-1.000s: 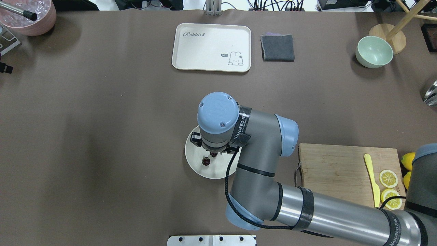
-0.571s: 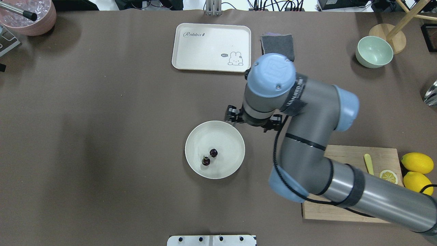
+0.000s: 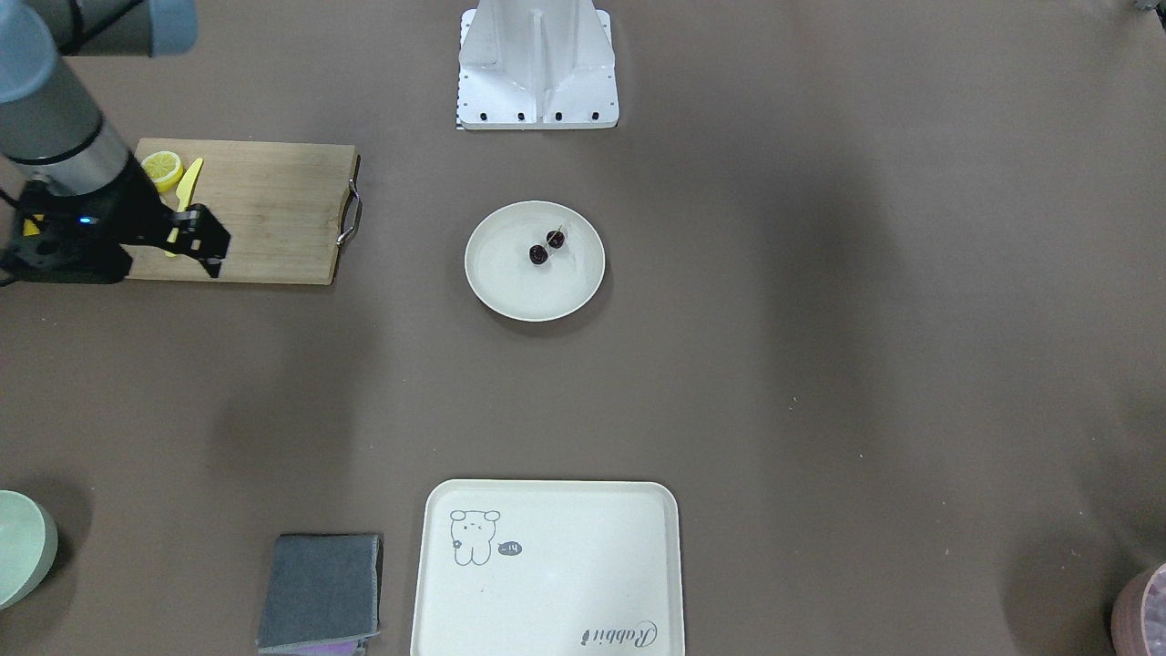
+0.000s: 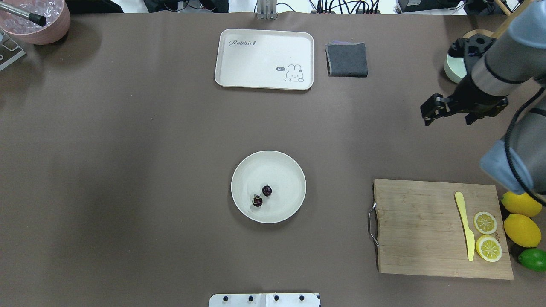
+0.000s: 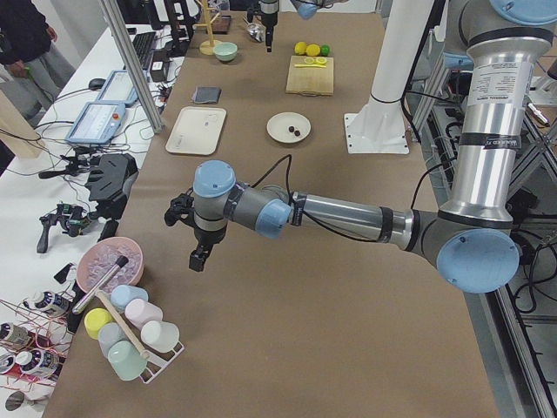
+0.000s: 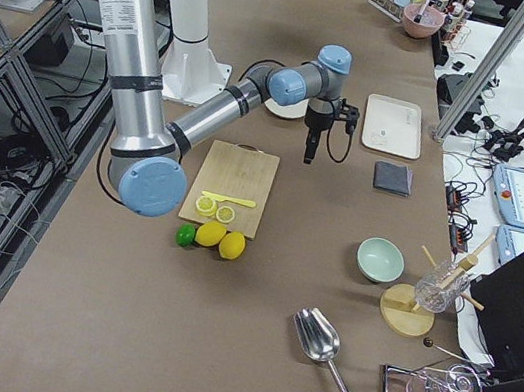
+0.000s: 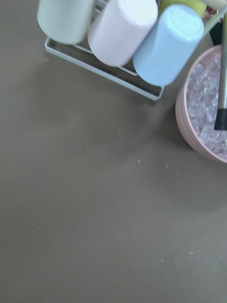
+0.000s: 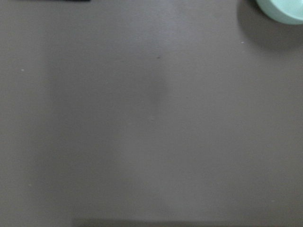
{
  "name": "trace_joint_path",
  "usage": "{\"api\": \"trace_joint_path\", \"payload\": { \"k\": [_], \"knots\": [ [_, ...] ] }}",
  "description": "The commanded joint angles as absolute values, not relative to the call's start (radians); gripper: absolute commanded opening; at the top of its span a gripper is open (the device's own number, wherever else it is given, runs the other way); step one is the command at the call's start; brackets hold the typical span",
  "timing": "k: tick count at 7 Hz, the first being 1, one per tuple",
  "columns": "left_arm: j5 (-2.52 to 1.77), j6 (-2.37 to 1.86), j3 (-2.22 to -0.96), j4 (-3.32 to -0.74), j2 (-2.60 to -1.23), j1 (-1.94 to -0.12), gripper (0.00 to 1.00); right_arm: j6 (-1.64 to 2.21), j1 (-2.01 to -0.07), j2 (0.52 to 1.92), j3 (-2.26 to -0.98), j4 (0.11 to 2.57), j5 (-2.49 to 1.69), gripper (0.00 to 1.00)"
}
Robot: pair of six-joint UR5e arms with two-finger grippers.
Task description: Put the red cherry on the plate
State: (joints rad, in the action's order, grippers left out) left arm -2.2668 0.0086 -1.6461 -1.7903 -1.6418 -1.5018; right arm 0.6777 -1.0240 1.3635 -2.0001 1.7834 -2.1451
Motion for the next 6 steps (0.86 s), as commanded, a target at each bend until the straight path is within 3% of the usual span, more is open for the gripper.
{"api": "trace_joint_path", "payload": {
  "k": [1, 4, 6],
  "knots": [
    [-2.322, 0.02, -1.66, -1.77, -1.603, -1.523, 0.98, 0.234, -1.29, 1.494, -1.915, 1.781, -2.221, 1.0],
    [-2.339, 0.014, -1.654, -1.772, -1.583, -1.526, 0.98, -0.154, -1.535, 1.506, -1.671, 1.779, -2.298, 1.0],
    [-2.335, 0.014, -1.651, -1.77, -1.577, -1.526, 0.98, -0.161, -1.597, 1.541, -1.614, 1.709, -2.301, 1.0]
  ]
}}
